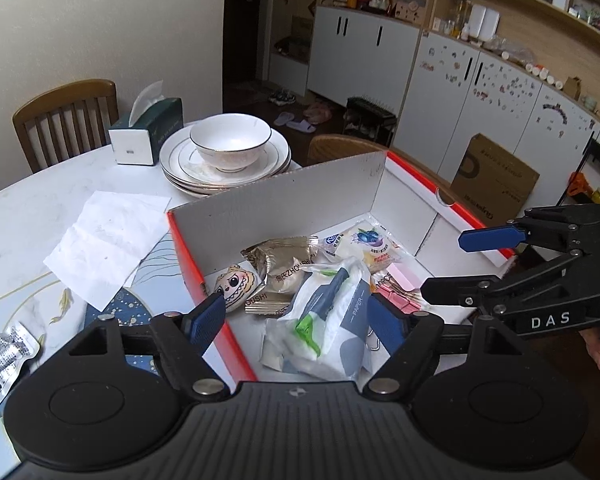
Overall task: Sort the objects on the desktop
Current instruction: 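Withdraw both grippers from the box toward the blister pack and bead bag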
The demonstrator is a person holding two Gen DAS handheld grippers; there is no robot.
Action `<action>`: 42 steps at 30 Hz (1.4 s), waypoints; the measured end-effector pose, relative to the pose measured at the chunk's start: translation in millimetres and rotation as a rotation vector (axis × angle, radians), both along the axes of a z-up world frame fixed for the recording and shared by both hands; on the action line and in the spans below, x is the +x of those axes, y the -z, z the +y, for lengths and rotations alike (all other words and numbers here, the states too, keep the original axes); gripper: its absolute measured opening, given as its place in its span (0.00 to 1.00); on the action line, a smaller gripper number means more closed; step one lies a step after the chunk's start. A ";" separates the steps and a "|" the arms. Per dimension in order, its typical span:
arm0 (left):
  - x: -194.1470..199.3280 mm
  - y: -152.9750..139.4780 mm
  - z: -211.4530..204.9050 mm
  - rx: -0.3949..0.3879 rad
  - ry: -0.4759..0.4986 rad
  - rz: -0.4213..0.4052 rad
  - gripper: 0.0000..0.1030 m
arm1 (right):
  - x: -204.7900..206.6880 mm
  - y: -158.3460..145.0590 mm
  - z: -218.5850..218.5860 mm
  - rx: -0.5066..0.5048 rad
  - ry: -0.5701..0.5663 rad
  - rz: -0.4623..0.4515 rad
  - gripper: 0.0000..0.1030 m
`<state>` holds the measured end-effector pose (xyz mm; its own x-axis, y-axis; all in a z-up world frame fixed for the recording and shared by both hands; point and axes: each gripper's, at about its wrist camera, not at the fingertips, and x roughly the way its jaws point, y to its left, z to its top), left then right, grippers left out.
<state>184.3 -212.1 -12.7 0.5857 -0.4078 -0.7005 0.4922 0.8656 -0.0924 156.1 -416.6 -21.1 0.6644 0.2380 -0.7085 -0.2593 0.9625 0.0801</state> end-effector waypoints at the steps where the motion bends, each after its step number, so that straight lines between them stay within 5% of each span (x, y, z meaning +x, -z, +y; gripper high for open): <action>1: -2.0 -1.2 4.0 -0.002 0.004 -0.006 0.75 | -1.5 -1.8 3.4 0.001 0.003 -0.004 0.71; 8: -11.7 -4.7 40.8 -0.033 -0.005 -0.016 0.76 | -12.0 -11.9 27.3 0.036 0.039 -0.039 0.72; 17: -19.2 -5.7 107.7 -0.014 -0.070 -0.067 1.00 | -24.8 -22.6 79.3 0.058 0.041 -0.096 0.72; 42: 2.4 15.7 269.5 -0.027 -0.147 -0.054 1.00 | -25.2 3.2 250.7 0.036 -0.092 -0.031 0.72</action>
